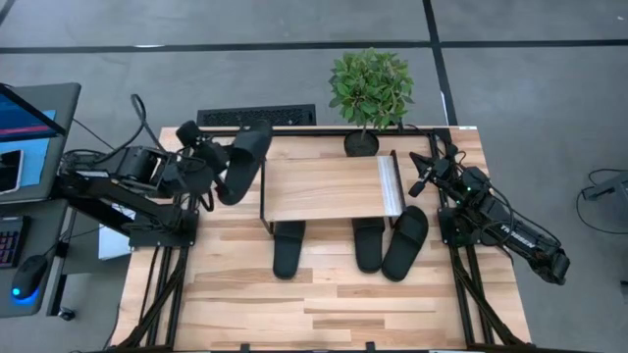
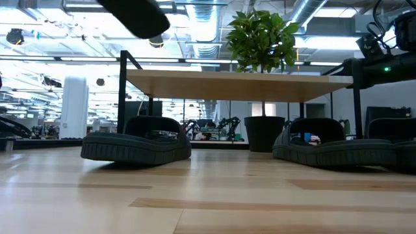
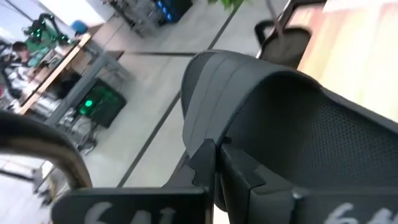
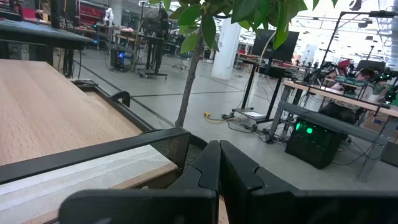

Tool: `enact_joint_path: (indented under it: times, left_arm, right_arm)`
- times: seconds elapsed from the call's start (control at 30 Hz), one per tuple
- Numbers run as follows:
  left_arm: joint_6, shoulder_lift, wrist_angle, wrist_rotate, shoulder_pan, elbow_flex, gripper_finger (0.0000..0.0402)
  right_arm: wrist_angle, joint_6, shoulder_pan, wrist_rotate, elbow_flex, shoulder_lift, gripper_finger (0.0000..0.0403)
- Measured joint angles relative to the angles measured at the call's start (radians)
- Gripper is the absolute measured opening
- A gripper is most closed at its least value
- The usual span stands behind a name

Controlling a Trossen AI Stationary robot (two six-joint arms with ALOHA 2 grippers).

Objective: Pick and place slides into the shelf
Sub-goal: Put the black slide on the shelf

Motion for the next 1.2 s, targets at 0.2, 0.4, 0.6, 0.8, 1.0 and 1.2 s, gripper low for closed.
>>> enact_joint_path:
  times: [0.2, 0.4, 0.6, 0.8, 1.0, 1.2]
  left_arm:
    - [0.03, 0.017, 0.122, 0.017, 0.0, 0.0, 0.0]
    - [0.062, 0.078, 0.256, 0.12, 0.006, 0.0, 0.0]
    - [0.064, 0.169, 0.298, 0.118, 0.026, 0.019, 0.0]
    - [0.04, 0.241, 0.298, 0.092, 0.071, 0.048, 0.0]
    - [0.038, 0.315, 0.303, 0.027, 0.098, 0.083, 0.0]
    - [0.036, 0.376, 0.276, -0.021, 0.098, 0.087, 0.0]
  right_arm:
    - [0.0, 0.0, 0.0, 0.0, 0.0, 0.0, 0.0]
    - [0.0, 0.0, 0.0, 0.0, 0.0, 0.0, 0.0]
    - [0.0, 0.0, 0.0, 0.0, 0.0, 0.001, 0.0]
    - [0.0, 0.0, 0.0, 0.0, 0.0, 0.001, 0.0]
    - [0.0, 0.0, 0.0, 0.0, 0.0, 0.001, 0.0]
    - [0.0, 0.0, 0.0, 0.0, 0.0, 0.001, 0.0]
